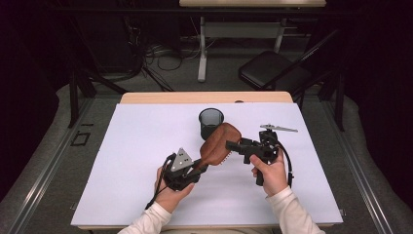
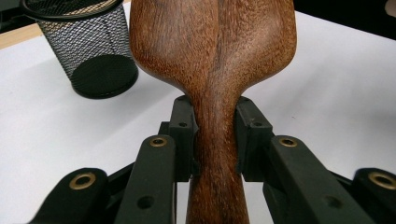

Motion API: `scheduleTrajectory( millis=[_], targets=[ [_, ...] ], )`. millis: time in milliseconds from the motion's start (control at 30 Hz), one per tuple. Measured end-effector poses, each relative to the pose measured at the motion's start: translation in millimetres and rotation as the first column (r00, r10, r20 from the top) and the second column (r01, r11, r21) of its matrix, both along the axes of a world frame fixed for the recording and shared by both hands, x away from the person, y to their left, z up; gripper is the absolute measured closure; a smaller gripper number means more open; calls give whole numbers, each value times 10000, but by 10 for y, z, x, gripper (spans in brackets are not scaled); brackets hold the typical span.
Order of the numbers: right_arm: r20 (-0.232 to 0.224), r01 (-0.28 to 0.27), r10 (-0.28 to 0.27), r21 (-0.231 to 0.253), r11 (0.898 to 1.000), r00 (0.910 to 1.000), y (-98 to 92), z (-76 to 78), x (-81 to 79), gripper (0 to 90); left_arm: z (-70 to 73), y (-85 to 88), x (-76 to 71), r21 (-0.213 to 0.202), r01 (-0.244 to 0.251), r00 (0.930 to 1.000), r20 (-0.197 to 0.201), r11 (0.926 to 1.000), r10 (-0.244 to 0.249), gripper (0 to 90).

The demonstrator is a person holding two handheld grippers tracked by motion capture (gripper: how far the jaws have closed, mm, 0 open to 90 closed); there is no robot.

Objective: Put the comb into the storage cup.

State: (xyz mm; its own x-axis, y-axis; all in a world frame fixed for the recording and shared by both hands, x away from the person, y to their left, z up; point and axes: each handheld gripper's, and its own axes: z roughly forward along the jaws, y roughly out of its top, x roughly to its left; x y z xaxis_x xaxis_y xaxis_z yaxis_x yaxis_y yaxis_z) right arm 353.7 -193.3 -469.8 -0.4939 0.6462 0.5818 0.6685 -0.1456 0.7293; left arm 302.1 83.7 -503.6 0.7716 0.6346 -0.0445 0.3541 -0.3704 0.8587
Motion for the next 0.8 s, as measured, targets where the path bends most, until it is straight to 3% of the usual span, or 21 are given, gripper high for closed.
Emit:
scheduleTrajectory(
  millis=[800],
  targets=[
    [-427,-313,340,624,9976,9985,-16,-48,34,208,20,-102,-96,-125,492,9987,117,9987,-491,719]
  ],
)
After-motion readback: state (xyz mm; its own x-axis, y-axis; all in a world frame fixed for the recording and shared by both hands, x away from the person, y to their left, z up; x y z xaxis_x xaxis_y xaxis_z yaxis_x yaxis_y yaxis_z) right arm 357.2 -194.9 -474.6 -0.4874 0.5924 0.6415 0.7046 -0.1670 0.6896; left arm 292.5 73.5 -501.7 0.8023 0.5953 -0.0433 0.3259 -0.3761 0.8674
